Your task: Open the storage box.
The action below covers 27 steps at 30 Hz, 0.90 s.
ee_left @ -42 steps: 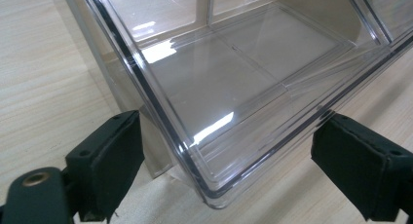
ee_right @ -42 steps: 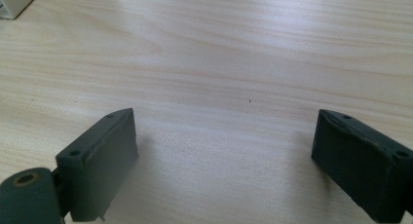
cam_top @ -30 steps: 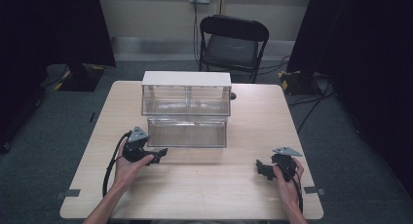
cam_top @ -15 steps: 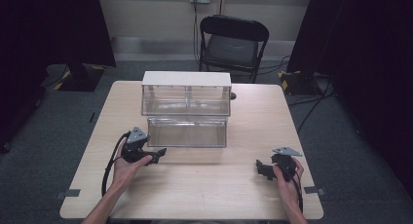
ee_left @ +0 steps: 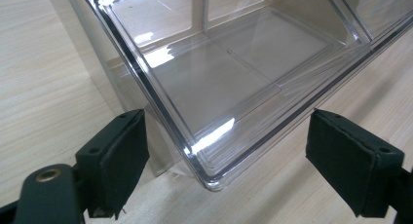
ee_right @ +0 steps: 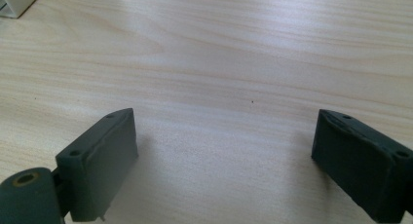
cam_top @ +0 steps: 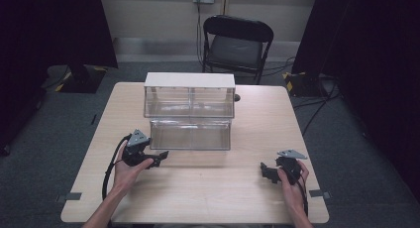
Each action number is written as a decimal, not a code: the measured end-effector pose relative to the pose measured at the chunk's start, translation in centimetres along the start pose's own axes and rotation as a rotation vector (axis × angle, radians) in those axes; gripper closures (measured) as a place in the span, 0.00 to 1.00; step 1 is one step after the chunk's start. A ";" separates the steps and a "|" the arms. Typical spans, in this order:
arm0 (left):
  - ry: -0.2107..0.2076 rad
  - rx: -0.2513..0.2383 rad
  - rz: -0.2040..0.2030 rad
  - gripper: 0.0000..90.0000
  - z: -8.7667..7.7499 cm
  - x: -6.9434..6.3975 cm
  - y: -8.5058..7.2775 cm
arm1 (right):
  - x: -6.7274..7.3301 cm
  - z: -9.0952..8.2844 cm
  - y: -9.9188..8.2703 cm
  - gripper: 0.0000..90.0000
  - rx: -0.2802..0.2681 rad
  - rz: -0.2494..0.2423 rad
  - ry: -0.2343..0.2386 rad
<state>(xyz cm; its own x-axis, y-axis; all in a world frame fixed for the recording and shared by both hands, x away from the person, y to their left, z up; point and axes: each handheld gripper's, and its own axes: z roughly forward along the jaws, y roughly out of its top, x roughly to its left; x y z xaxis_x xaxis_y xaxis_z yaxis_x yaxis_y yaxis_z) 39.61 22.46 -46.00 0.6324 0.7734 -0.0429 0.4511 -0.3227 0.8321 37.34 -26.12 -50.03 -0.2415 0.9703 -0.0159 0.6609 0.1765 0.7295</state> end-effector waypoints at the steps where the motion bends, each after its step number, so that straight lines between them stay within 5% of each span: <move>1: -0.001 -0.003 -0.001 0.17 0.0 0.0 0.0 | 0.0 0.0 0.0 0.10 0.000 0.000 0.001; 27: -0.004 -0.038 -0.023 0.13 -0.6 -0.3 0.3 | 0.0 0.0 0.0 0.10 0.000 0.001 -0.001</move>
<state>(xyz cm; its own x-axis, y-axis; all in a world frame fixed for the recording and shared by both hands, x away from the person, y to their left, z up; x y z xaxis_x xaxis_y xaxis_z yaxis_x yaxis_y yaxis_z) 39.17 22.42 -45.36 0.6247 0.7781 -0.0647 0.4414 -0.2836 0.8513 37.34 -26.11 -50.03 -0.2399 0.9707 -0.0163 0.6609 0.1756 0.7296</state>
